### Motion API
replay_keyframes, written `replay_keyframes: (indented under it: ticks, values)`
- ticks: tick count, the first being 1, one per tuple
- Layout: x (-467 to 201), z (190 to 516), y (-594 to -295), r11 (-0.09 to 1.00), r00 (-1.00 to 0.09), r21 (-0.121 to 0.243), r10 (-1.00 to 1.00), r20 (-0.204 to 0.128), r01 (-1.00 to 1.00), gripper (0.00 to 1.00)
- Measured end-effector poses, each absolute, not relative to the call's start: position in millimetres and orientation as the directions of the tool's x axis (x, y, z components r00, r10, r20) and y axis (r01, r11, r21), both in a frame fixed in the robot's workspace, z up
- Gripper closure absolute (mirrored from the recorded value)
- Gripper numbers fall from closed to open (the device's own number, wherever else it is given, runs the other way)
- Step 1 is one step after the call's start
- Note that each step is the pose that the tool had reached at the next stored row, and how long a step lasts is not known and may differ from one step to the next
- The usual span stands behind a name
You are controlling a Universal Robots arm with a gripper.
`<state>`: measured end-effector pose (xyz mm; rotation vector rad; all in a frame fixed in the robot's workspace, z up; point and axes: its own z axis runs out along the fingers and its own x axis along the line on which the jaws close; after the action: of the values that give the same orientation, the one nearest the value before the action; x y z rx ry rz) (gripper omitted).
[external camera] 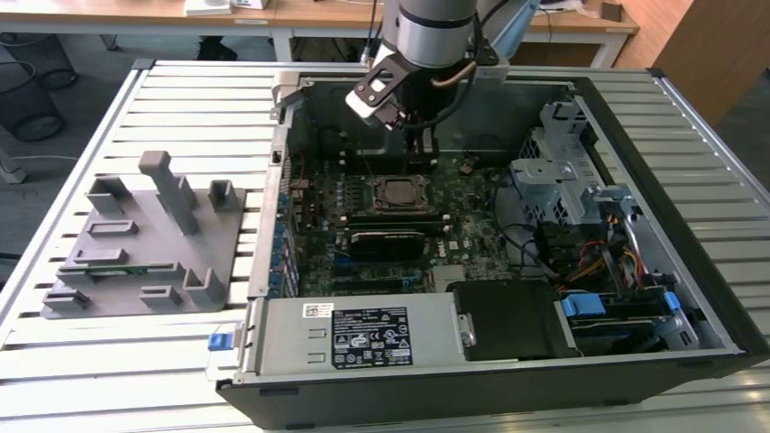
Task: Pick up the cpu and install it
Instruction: 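Install the first cpu locking lever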
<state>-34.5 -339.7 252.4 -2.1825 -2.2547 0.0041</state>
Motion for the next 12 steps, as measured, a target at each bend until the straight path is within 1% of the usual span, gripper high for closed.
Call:
replay_keyframes:
  ticks: [10, 12]
  values:
    - [-35.8, 271.5, -339.7, 0.035, -0.035, 0.001, 0.999, 0.0, 0.999, 0.89]
    - [-35.8, 271.7, -339.6, 0.059, -0.059, 0.002, 0.998, 0.0, 0.998, 0.89]
